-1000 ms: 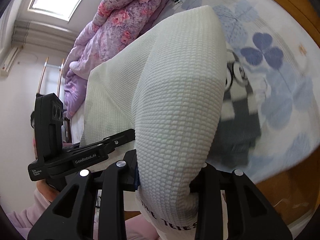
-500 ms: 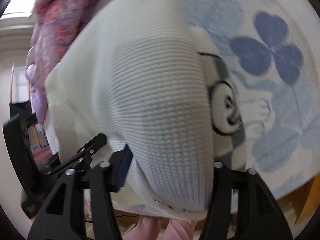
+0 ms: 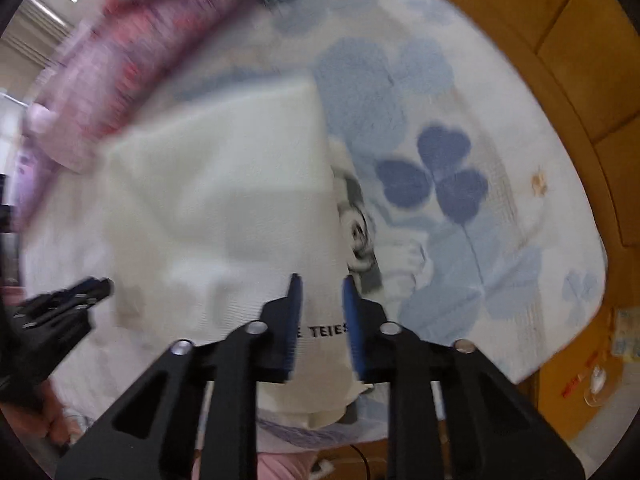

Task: Fold large clothes
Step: 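Lower the jacket onto the clothes pile and open both tools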

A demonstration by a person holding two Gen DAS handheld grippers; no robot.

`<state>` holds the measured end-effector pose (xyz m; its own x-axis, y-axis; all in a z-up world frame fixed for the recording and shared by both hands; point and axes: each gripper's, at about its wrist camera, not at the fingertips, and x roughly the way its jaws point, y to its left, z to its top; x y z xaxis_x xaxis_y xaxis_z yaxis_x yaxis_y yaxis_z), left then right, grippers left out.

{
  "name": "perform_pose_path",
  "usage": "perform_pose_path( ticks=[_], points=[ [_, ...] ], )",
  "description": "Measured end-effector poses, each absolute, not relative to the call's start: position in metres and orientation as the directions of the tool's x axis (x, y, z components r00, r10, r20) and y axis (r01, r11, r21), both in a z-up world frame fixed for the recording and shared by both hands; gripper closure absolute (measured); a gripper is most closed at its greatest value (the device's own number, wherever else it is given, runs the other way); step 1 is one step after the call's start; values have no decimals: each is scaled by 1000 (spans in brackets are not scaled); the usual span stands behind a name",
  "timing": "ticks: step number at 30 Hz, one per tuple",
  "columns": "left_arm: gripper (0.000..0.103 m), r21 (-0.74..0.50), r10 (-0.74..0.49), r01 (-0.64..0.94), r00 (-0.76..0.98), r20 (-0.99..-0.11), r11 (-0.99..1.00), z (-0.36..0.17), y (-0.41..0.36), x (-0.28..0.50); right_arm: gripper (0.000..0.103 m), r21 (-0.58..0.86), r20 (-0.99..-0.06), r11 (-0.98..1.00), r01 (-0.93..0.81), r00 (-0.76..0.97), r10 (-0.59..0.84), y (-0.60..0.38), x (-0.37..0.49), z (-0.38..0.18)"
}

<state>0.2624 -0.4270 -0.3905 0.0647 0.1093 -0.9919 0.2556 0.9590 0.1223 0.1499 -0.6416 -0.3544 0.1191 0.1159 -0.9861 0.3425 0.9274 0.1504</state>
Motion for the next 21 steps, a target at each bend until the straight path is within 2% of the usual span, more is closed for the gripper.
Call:
perform_pose_path(
  ticks=[4,8,10,11,12,13,16,17,21],
  points=[
    [85,148,153,279,2,-988,949,-458,-438,264,85,119,-993,896,428,39,113,-647,157,-421],
    [84,229,219,345,66,-973,910,-458,-455,253,85,192,-979,835,515,49,195,-664,150,-416],
    [79,187,179,333,53,-982,924,-448,-451,248,85,185,-982,843,505,53,184,-664,144,-399],
    [67,173,168,318,42,-985,932,-442,-447,246,84,194,-980,838,510,63,189,-665,138,-389],
    [59,168,163,295,41,-986,941,-431,-441,243,84,221,-975,828,515,87,207,-665,132,-378],
    [58,175,168,276,49,-985,945,-420,-435,239,81,237,-971,822,518,105,215,-660,133,-369],
    [54,150,142,247,50,-989,957,-392,-418,229,47,203,-978,818,539,150,143,-645,126,-324],
    [54,138,129,240,53,-990,961,-383,-413,227,43,195,-977,826,529,178,117,-637,122,-308],
    [50,97,75,225,106,-992,969,-327,-387,210,39,188,-964,865,466,255,73,-599,108,-252]
  ],
)
